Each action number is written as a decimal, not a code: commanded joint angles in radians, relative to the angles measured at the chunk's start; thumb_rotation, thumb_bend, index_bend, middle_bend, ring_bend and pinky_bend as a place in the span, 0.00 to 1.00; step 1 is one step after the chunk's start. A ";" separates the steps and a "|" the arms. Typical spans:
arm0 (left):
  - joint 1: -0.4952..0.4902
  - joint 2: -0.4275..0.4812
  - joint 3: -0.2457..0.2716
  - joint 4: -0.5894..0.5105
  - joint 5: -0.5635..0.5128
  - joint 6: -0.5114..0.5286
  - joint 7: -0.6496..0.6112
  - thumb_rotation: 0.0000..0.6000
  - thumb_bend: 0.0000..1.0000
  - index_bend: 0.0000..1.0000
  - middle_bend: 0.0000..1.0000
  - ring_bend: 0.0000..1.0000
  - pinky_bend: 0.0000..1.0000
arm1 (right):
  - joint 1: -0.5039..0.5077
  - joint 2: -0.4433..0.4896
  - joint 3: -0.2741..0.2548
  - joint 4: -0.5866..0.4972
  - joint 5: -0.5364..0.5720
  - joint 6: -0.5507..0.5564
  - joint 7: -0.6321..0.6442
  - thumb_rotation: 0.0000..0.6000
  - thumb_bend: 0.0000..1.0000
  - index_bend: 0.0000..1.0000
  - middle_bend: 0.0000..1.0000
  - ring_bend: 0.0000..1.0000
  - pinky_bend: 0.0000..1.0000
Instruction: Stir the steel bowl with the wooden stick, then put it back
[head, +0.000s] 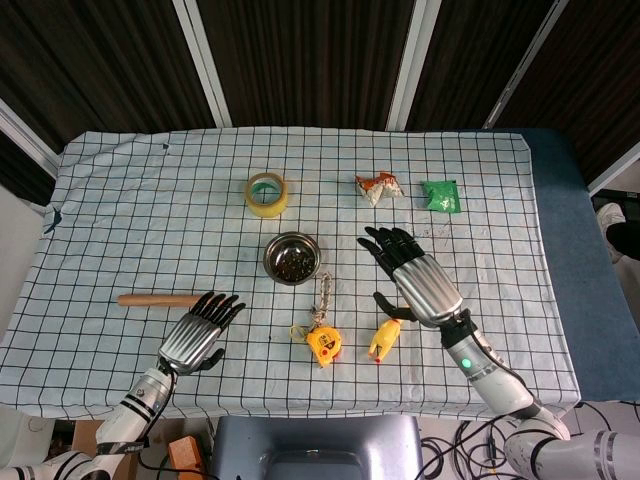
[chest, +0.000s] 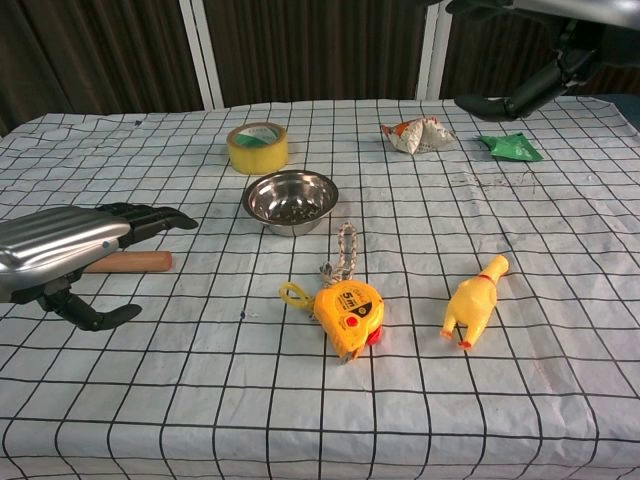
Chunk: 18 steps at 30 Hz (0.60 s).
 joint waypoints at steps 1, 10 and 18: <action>-0.002 -0.005 -0.001 0.001 -0.002 0.008 0.003 1.00 0.37 0.00 0.01 0.00 0.00 | -0.007 0.025 -0.003 -0.017 -0.004 0.006 0.013 1.00 0.33 0.00 0.00 0.00 0.08; -0.004 -0.024 0.001 -0.005 -0.084 0.048 0.154 1.00 0.39 0.00 0.00 0.00 0.00 | -0.064 0.162 -0.038 -0.030 -0.070 0.042 0.131 1.00 0.33 0.00 0.00 0.00 0.08; -0.020 -0.095 -0.020 0.218 -0.053 0.099 0.159 1.00 0.43 0.00 0.05 0.00 0.00 | -0.174 0.279 -0.131 0.071 -0.211 0.142 0.279 1.00 0.34 0.00 0.00 0.00 0.08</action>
